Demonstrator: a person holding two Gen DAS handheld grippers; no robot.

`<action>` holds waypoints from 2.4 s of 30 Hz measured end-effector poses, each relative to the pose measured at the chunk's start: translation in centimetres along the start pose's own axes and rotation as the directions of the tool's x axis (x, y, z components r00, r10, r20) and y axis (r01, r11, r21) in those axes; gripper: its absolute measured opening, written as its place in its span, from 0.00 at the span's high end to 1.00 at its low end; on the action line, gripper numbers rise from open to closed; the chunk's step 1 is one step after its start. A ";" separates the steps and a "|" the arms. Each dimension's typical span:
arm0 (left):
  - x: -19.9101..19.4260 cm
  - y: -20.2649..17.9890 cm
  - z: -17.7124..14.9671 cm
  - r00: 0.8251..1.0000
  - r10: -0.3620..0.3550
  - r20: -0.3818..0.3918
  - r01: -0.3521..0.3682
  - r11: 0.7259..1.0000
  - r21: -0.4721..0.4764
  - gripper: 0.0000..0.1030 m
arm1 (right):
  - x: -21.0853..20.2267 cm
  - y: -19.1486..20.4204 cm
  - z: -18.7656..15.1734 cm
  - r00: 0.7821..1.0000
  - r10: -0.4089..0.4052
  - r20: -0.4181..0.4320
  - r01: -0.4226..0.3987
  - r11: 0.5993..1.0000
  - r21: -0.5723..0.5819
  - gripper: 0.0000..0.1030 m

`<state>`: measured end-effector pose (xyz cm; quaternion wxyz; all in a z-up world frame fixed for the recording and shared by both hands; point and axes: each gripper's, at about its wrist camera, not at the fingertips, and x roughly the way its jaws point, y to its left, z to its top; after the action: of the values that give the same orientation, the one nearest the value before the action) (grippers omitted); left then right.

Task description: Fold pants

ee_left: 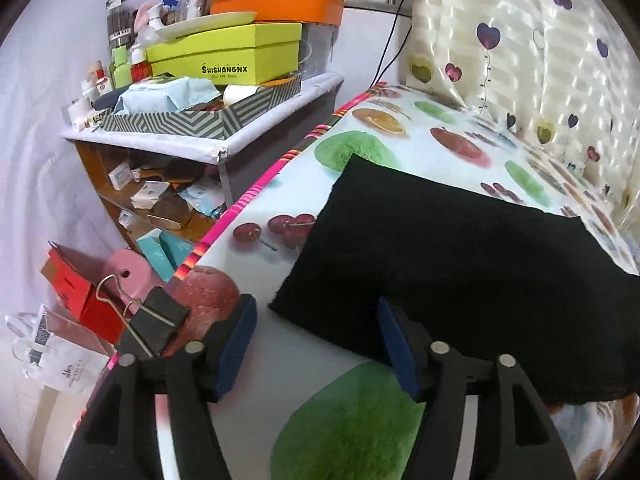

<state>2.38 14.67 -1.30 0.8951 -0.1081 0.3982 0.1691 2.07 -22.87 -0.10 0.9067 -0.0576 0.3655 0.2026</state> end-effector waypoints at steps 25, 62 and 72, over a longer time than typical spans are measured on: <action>-4.5 -2.7 3.4 0.900 -0.421 0.113 0.425 0.905 -0.014 0.87 | -0.6 -1.4 0.2 0.999 0.029 0.021 -0.031 0.995 0.091 0.58; -5.9 -14.7 -0.3 0.778 -0.625 -0.064 0.619 0.746 0.247 0.55 | -0.4 -2.8 0.9 0.987 0.153 0.046 -0.160 0.963 0.217 0.58; -0.9 -12.7 -0.1 0.902 -0.412 -0.128 0.428 0.889 0.164 0.55 | 4.8 -1.5 3.1 0.975 0.219 -0.042 -0.202 0.946 0.253 0.58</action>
<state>6.65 2.80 0.05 0.8979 -0.1142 0.4191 -0.0719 7.78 -21.86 -1.17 0.8665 0.0882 0.4235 0.2490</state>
